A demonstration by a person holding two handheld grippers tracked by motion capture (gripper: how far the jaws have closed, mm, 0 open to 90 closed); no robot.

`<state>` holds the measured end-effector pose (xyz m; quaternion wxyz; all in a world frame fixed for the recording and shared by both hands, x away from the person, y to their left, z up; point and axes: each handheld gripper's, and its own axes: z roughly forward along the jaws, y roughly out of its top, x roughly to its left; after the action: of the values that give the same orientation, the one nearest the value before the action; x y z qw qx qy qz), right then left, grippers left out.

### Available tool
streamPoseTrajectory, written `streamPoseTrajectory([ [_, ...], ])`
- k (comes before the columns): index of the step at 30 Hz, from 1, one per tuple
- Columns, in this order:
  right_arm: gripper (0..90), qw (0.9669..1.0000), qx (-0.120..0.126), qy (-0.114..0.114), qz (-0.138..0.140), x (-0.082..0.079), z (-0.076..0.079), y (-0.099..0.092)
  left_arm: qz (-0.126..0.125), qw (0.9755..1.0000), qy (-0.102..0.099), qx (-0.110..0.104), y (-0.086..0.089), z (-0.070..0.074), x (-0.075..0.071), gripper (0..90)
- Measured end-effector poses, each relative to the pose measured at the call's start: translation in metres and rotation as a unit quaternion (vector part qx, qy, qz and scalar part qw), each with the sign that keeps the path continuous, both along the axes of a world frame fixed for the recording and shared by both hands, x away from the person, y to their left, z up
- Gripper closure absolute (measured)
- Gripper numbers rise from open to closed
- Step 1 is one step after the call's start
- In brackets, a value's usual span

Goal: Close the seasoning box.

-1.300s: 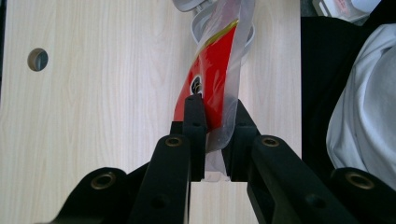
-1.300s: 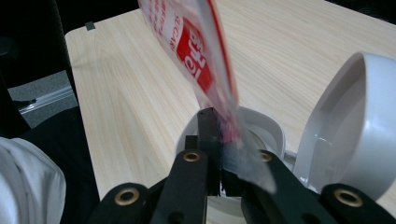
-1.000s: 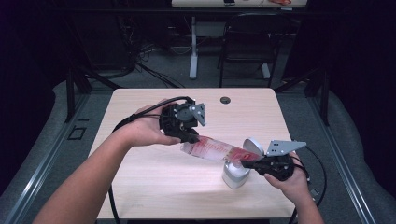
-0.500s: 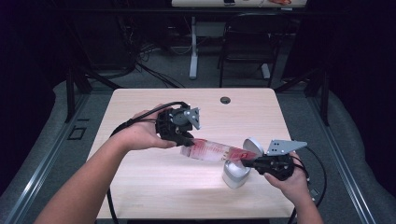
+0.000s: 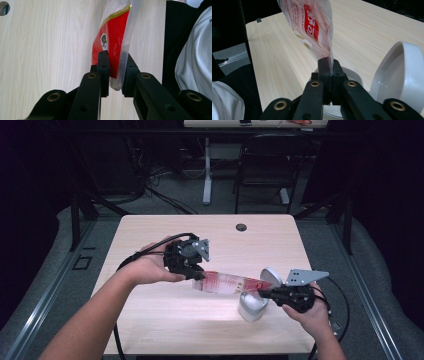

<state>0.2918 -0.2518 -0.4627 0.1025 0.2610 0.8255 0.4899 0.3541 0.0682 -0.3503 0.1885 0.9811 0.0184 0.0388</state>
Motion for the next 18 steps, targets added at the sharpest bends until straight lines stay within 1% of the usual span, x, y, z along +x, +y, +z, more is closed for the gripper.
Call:
streamPoseTrajectory([
  [12, 90.0, 1.0, 0.004, 0.0, -0.003, 0.0003, 0.0002, -0.0009, 0.002, 1.0, 0.001, 0.005, 0.0004, -0.0054, -0.0009, 79.8],
  [15, 90.0, 1.0, 0.004, 0.0, -0.003, 0.0004, 0.0, -0.0009, 0.002, 1.0, 0.003, 0.001, 0.0006, -0.006, -0.0015, 80.1],
  [18, 89.8, 1.0, 0.008, 0.0, -0.004, 0.0009, -0.0009, -0.0014, 0.003, 1.0, 0.0, 0.0, 0.0005, -0.0061, -0.0015, 81.0],
])
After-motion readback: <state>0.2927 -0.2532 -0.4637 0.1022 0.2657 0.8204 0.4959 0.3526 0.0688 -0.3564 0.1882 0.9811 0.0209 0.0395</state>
